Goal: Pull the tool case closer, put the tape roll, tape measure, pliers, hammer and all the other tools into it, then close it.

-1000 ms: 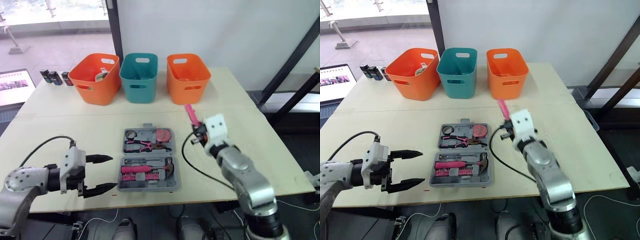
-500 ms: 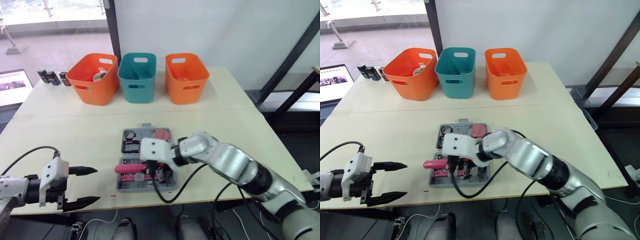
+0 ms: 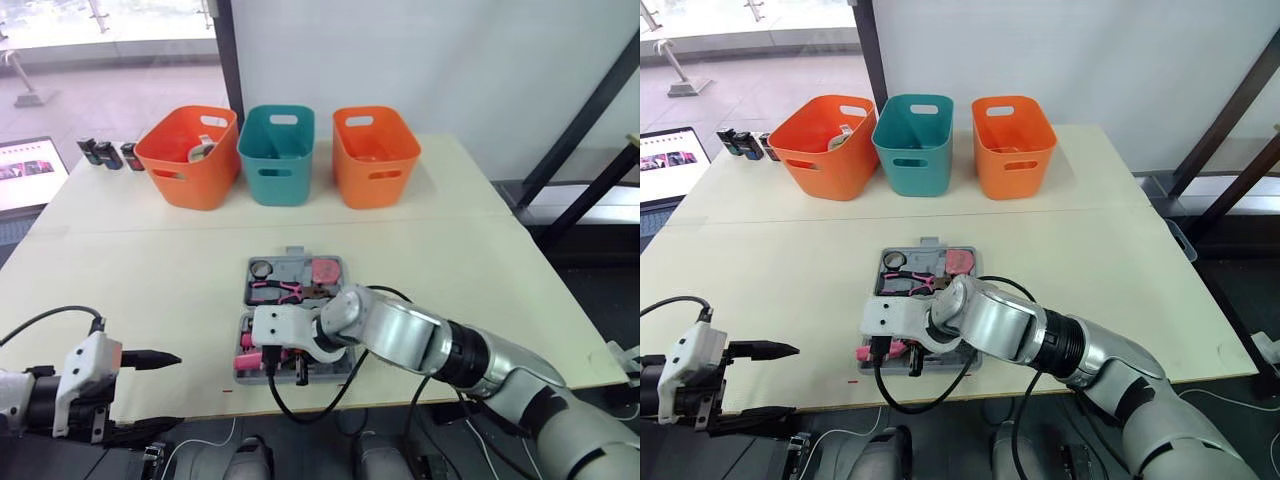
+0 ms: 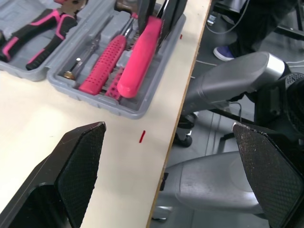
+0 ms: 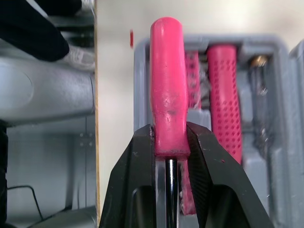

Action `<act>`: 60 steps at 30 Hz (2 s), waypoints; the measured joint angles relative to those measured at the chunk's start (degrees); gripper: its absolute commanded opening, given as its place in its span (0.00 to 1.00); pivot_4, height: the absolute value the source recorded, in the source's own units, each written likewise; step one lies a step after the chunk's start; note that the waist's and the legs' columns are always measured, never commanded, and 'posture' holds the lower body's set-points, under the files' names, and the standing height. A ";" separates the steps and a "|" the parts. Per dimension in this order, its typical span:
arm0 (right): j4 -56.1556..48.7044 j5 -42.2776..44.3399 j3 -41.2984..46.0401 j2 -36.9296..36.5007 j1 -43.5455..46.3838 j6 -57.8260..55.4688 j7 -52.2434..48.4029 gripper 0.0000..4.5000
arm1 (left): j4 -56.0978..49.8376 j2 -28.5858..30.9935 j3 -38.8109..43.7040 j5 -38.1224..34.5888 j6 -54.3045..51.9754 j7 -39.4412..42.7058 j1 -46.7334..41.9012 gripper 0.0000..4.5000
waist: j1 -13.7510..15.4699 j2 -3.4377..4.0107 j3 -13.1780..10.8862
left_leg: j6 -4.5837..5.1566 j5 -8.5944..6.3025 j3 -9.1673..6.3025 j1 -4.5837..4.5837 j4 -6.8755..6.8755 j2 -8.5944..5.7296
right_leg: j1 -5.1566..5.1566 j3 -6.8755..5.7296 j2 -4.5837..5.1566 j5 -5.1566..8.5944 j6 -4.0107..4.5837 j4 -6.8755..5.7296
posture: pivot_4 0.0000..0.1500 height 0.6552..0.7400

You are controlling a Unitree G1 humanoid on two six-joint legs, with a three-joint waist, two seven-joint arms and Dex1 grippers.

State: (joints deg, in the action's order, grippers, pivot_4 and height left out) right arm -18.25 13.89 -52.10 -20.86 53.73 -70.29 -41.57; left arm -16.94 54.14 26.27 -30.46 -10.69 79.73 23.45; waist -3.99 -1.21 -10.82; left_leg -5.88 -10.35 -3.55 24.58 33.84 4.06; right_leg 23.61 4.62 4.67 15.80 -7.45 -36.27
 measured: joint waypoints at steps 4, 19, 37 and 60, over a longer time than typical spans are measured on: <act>0.89 -0.86 -0.81 -0.04 -0.81 0.98 0.24 0.09 | -0.10 0.00 0.00 0.00 -0.19 -0.24 -0.34 1.00 | 0.00 0.00 0.00 | 0.00 0.00 0.00 0.00 0.01 0.00 | 0.00 0.00 0.00 0.00 0.00 -0.01 | 1.00 1.00; 6.25 -5.09 -2.83 1.60 -4.99 7.75 0.59 0.09 | -0.10 -1.99 -0.98 1.23 1.72 -2.68 -2.93 1.00 | -0.07 -0.02 0.01 | 0.00 0.00 -0.01 -0.03 0.02 0.00 | -0.03 0.00 -0.02 -0.01 -0.01 -0.04 | 1.00 1.00; 8.43 -7.91 1.99 3.44 -7.97 9.33 0.61 0.79 | -0.16 -1.97 -2.40 2.45 2.40 -3.33 -2.89 1.00 | -0.04 -0.02 0.01 | 0.00 0.00 -0.01 -0.08 0.00 0.02 | -0.03 0.00 -0.04 0.00 -0.02 -0.08 | 1.00 1.00; 1.44 -5.13 9.89 2.80 -19.16 11.56 2.42 0.01 | 0.02 -1.82 -2.93 2.49 2.07 -3.68 -3.72 1.00 | 0.01 -0.03 0.02 | 0.00 0.00 0.00 -0.07 0.02 0.02 | -0.04 0.01 -0.04 0.00 -0.02 -0.05 | 1.00 1.00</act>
State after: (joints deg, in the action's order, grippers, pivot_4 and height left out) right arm -16.81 8.76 -42.20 -18.06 34.58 -58.73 -39.16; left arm -16.93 52.32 23.34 -27.98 -8.61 76.05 19.73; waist -3.98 -1.24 -10.80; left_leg -5.88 -10.35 -3.55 24.51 33.85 4.08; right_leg 23.56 4.63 4.63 15.80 -7.47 -36.32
